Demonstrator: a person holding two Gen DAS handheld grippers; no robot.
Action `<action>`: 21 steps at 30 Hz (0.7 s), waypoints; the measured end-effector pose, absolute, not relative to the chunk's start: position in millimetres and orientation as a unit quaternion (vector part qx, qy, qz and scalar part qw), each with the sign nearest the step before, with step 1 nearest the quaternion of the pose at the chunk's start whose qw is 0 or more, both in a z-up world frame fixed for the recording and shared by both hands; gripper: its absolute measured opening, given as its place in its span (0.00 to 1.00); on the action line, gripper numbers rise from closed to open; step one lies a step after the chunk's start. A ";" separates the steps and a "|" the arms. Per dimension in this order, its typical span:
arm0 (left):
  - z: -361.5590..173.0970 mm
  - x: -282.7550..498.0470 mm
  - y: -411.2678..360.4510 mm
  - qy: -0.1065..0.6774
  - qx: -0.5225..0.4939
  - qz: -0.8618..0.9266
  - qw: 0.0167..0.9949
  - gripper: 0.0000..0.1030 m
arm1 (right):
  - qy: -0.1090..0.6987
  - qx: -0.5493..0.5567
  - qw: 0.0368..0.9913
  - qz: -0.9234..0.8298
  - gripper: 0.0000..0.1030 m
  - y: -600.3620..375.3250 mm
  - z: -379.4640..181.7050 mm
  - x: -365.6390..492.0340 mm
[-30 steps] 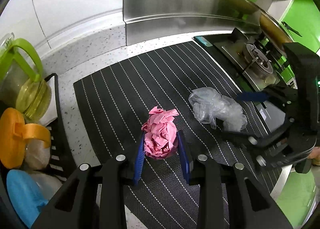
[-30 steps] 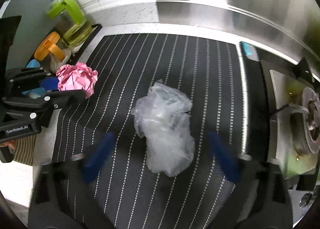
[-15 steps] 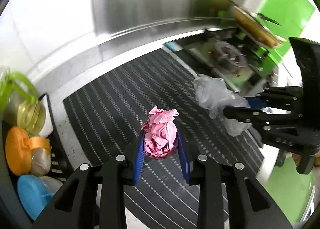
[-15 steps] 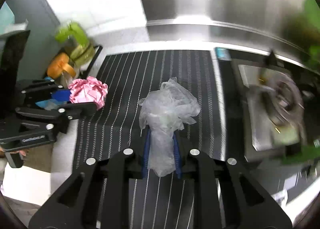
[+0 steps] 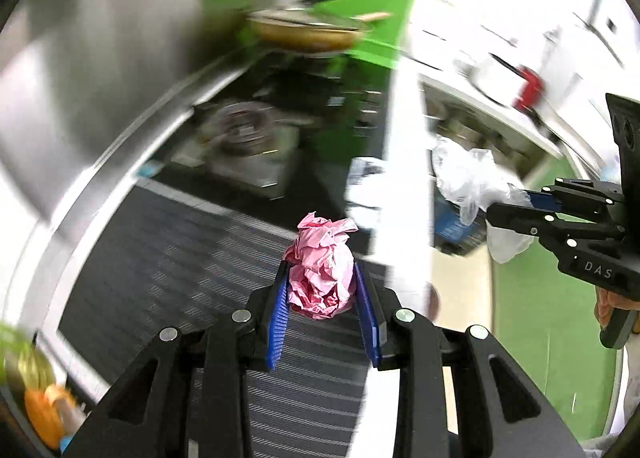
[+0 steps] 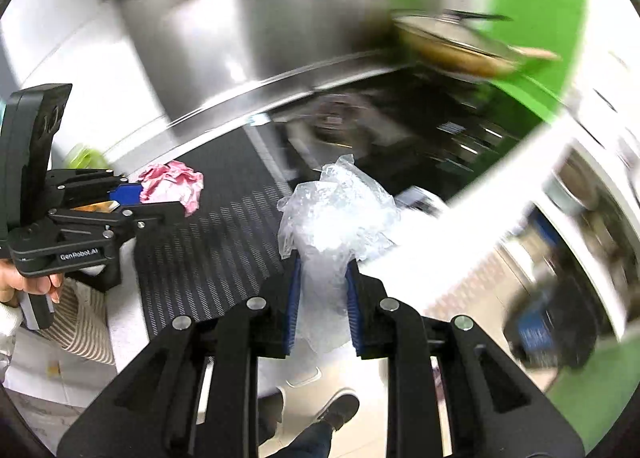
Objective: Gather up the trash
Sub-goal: 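Carry both items over the pink wastebasket and open the left tool to drop the paper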
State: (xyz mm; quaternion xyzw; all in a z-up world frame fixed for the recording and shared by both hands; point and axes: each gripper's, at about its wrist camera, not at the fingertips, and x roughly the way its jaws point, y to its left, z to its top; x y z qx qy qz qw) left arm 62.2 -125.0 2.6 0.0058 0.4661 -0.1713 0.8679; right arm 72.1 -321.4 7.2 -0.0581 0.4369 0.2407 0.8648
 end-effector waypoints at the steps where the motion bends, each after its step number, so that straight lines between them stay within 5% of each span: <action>1: 4.2 62.3 -141.6 0.464 0.016 -0.190 0.865 0.30 | 0.436 -0.050 0.870 0.223 0.20 -337.4 8.4 64.7; 11: -12.4 58.0 -295.8 0.460 0.071 -0.321 0.825 0.30 | 0.458 0.019 0.886 0.063 0.20 -500.6 -14.4 -3.8; 21: -87.7 68.6 -422.5 0.498 0.085 -0.334 0.796 0.30 | 0.490 0.032 0.869 0.058 0.20 -599.8 -85.1 -1.8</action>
